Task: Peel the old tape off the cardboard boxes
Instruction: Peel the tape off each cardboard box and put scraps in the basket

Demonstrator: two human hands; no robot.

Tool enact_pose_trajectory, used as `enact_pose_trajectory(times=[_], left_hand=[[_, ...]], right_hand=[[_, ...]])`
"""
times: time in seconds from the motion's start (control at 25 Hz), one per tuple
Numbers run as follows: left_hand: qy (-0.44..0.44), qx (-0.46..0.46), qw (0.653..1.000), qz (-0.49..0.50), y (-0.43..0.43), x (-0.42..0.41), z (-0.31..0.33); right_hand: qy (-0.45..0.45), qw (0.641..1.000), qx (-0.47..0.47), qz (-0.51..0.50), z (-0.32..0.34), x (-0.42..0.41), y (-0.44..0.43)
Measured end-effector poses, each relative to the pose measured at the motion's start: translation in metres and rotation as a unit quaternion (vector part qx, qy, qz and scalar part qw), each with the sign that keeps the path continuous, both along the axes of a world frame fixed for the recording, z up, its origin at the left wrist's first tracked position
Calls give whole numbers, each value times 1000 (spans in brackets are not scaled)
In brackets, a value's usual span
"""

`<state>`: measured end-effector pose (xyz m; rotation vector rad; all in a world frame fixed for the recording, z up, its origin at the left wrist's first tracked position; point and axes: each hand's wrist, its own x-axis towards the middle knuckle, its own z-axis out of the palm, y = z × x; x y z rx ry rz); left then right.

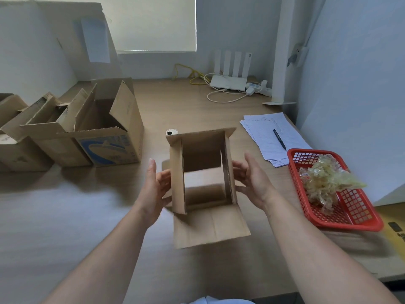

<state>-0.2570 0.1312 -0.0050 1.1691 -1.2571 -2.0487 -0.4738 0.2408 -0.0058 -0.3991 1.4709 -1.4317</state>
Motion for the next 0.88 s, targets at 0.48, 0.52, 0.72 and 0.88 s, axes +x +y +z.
enact_pose_trajectory(times=[0.48,0.52,0.72,0.88], left_hand=[[-89,-14,994,-63,6,-3,-14],[-93,-16,993,-67,6,-4,-13],[-151,-32,986,-68,7,-8,-19],[-137,-27,989,-54,2,-3,-18]], right_hand=[[15,1000,-7,-10,-32,16,3],[12,1000,-9,-9,-33,15,2],[33,999,-2,8,-34,18,-4],[101,994,29,27,-35,22,-9]])
